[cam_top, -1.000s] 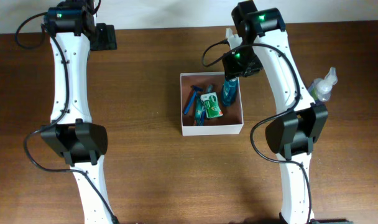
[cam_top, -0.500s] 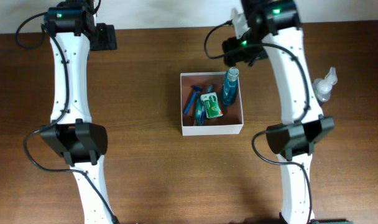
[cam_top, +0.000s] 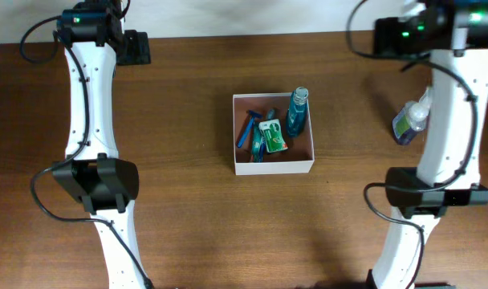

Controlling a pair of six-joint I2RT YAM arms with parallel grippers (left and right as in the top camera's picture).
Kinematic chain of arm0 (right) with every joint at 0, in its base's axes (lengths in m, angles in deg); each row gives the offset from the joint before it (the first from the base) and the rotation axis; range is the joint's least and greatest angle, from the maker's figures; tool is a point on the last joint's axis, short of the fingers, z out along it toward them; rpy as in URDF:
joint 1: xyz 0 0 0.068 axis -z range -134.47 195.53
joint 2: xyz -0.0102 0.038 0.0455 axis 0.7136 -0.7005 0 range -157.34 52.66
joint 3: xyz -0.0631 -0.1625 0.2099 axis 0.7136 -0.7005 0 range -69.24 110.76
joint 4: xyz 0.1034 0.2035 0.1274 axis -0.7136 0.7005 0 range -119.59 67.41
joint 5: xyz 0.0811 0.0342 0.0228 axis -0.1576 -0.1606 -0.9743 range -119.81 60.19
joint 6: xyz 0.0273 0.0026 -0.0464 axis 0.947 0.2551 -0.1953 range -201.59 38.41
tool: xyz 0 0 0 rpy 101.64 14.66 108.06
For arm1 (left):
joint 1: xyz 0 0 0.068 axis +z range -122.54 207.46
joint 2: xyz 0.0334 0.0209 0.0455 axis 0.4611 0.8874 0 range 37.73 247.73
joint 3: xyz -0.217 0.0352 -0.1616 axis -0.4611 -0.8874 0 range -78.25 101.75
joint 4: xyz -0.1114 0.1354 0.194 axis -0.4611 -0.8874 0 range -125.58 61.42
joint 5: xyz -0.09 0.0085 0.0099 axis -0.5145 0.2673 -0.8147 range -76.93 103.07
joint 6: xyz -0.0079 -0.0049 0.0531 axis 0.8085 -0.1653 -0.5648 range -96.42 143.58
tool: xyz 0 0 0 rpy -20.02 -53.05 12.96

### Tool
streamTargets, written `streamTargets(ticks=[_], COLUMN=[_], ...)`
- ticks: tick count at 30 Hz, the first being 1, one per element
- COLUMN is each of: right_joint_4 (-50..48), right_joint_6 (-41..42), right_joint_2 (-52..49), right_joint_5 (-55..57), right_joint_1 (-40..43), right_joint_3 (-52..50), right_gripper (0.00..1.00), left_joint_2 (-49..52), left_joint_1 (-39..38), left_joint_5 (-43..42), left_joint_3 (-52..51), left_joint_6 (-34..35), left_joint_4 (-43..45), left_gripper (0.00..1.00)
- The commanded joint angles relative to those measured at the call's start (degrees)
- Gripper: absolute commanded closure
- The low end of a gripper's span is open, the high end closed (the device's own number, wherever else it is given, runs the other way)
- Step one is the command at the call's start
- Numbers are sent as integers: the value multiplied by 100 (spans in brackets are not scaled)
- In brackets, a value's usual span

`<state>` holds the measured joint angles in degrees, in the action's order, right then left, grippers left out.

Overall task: Pack container
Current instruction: 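Release the mouthwash and move the right gripper to the soap pump, then lower the right gripper and grasp the clear soap pump bottle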

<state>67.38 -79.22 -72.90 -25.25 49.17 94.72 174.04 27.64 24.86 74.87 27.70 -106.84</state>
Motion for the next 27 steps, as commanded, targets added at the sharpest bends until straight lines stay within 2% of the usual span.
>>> streamTargets(ticks=[1,12,24,27], right_joint_4=[37,37,-247,-400], right_joint_6=[431,457,391,378], right_joint_2=[98,96,-109,-197], right_joint_5=[35,63,-4,-50], right_joint_1=[378,1335,1665,1665], right_joint_3=[-409,-2048,-2496,-2527], right_gripper=[24,18,18,22], left_joint_2=[-24,-24,-24,-24], left_joint_1=[26,24,24,24], left_joint_5=[-39,-39,-39,-39], left_joint_3=[68,68,68,68], left_joint_6=[-28,-28,-28,-28], left_joint_4=[9,9,9,9], left_gripper=[1,1,0,1])
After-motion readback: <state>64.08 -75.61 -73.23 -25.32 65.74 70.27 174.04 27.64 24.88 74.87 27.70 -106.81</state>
